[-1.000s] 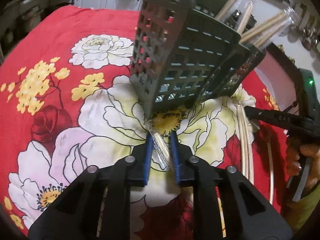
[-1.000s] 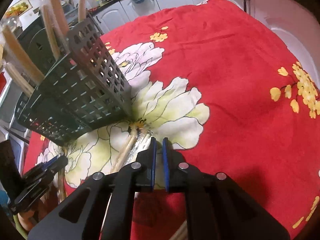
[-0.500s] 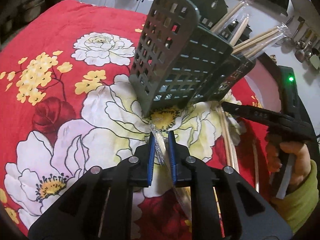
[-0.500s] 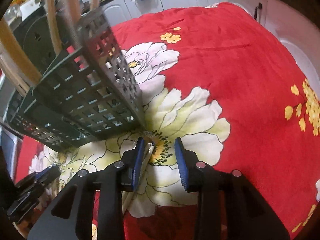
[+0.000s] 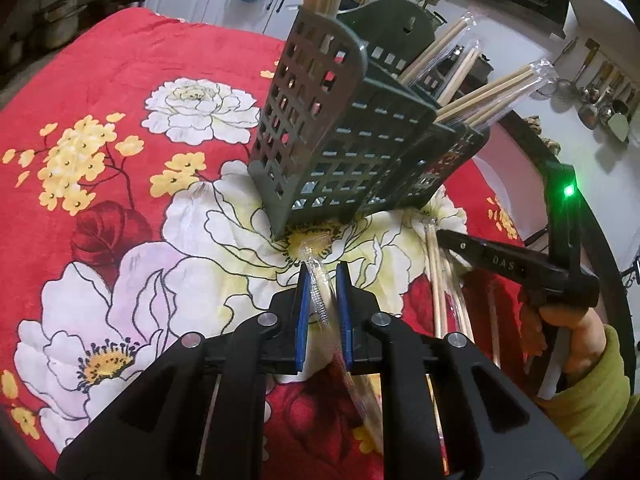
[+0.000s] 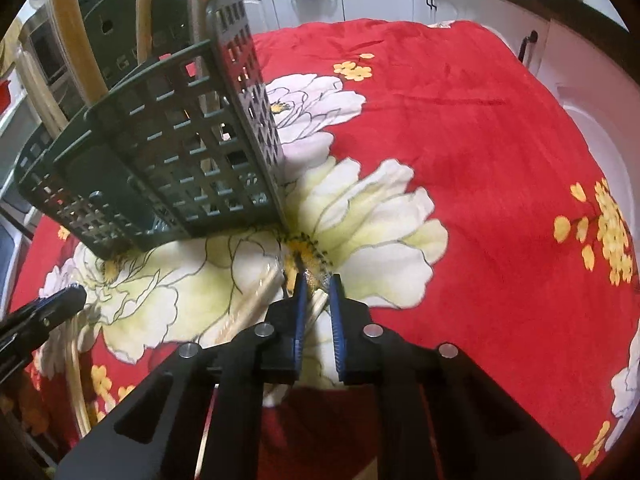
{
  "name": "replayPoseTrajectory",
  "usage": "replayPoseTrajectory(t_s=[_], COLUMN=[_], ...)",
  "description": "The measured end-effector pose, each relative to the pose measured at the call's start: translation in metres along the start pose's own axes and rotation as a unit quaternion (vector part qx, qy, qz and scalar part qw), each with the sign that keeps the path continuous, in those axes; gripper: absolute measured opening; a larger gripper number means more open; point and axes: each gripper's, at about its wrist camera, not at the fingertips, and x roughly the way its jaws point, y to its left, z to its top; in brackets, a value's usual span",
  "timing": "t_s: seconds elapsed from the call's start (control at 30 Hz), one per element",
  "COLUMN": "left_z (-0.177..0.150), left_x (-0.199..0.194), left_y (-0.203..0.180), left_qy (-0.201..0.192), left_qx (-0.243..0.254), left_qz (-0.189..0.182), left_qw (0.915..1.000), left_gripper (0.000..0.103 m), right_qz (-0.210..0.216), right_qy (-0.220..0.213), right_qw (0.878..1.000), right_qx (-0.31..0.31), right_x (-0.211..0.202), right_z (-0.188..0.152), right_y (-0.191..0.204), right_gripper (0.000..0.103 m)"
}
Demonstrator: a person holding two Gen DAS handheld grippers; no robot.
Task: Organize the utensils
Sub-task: 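Lower the left tool and close on another wrapped chopstick, then lift the chopstick upright with the left tool and carry it above the caddy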
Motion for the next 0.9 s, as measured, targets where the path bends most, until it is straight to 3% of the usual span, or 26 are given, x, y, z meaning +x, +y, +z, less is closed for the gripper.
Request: replayPoseTrajectory(t_s=[0.2, 0.37, 0.9], left_z=[0.004, 0.009, 0.034], left_x=[-0.012, -0.022, -0.062], left_y=[-0.009, -0.017, -0.058], left_qy=[-0.016, -0.029, -0.083], left_qx=[0.007, 0.017, 0.058], left_qz=[-0.01, -0.022, -0.06], left_qw=[0.9998, 0.9992, 0.993], left_gripper=[0.009, 0.006, 0.003], right_qz=[0.051, 0.101, 0.163], right_qy=[-0.017, -0.056, -0.203], right_qw=[0.998, 0.993, 0.965], right_qx=[0.028, 0.029, -0.043], right_x=[-0.017, -0.048, -0.166], right_z=[-0.008, -0.011, -0.004], right_y=[-0.012, -0.007, 0.032], right_gripper=[0.006, 0.005, 0.004])
